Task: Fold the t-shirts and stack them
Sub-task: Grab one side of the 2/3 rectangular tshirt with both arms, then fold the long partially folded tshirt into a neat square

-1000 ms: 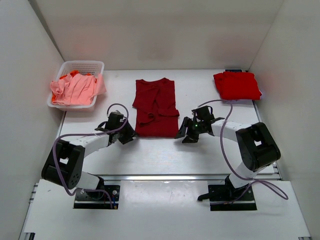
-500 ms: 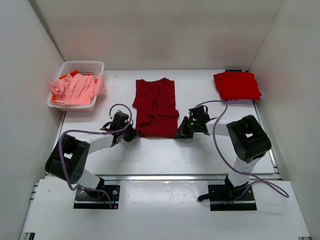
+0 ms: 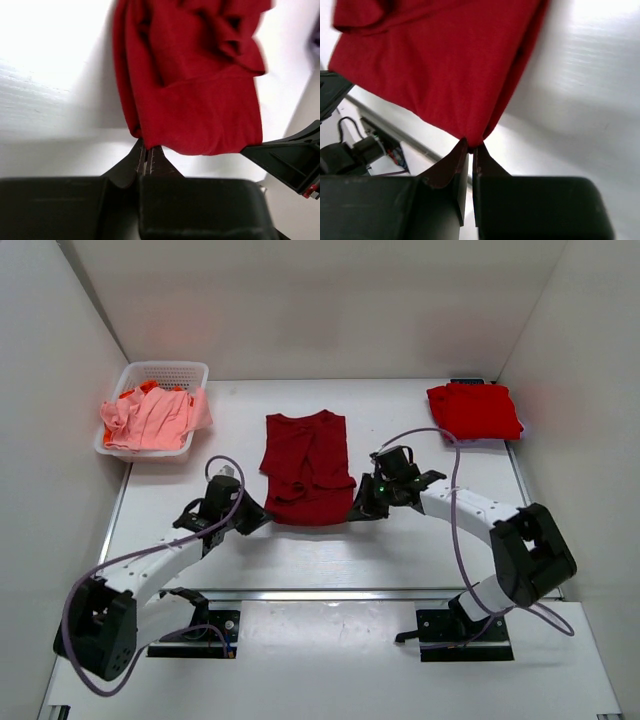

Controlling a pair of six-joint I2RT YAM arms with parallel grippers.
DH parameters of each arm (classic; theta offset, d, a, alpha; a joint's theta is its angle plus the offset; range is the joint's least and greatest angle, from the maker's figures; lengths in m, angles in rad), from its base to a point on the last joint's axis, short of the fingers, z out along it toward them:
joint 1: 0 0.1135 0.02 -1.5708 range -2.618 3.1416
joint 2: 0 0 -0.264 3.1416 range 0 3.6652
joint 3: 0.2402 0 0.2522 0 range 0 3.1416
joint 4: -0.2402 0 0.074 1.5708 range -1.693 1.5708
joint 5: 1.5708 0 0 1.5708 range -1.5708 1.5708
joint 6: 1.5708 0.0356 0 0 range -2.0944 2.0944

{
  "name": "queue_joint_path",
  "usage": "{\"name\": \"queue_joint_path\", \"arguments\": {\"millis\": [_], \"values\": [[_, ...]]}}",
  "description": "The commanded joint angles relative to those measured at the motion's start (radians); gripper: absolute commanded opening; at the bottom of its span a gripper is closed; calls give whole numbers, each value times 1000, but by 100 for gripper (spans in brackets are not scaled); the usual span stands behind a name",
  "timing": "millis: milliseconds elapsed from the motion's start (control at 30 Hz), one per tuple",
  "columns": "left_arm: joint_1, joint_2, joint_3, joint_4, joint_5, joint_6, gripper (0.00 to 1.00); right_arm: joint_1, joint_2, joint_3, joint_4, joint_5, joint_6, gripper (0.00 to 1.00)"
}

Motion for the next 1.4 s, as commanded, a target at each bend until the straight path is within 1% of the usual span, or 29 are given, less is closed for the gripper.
{"name": "queue_joint_path", "arguments": {"millis": [0,100,133,233,300,400,533,667,733,900,1000,1067,1133,1200,1233,1267,1300,1333,1367], "values": [[17,-71,67,-91,29,36,0,-7,-78,71,-91,34,-40,0],[32,-120,52,-117,54,34,0,-3,-116,74,-122,41,-35,0],[22,-133,46,-137,75,36,0,8,-128,75,-134,47,-37,0],[-5,-238,53,-175,55,16,0,46,-219,84,-171,93,-22,0],[12,-268,56,-200,49,19,0,22,-271,63,-165,60,-8,0],[29,-259,87,-232,49,71,0,-10,-308,58,-176,29,-23,0],[-5,-252,107,-270,57,94,0,-21,-319,87,-208,35,-43,0],[-14,-304,44,-325,60,103,0,20,-303,63,-249,43,-54,0],[-15,-335,1,-350,75,99,0,45,-303,25,-271,41,-42,0],[-84,-392,-81,-375,91,68,0,121,-340,-98,-292,5,30,0],[-109,-406,-137,-381,101,57,0,135,-358,-167,-274,-29,50,0],[-100,-403,-152,-367,113,59,0,118,-345,-182,-279,-43,21,0],[-89,-386,-126,-367,103,71,0,83,-325,-152,-292,-51,-11,0],[-78,-336,-67,-355,80,102,0,53,-268,-48,-338,-46,-69,1],[-65,-305,-19,-352,78,112,0,40,-250,-22,-349,-42,-97,0],[-48,-259,51,-346,84,135,0,26,-212,56,-372,-38,-142,0],[-29,-202,78,-341,83,158,0,4,-166,139,-392,-34,-160,0],[-2,-146,151,-327,92,169,0,-15,-139,185,-404,-34,-182,0],[14,-116,221,-309,95,194,0,-32,-81,268,-420,-31,-222,0]]}}
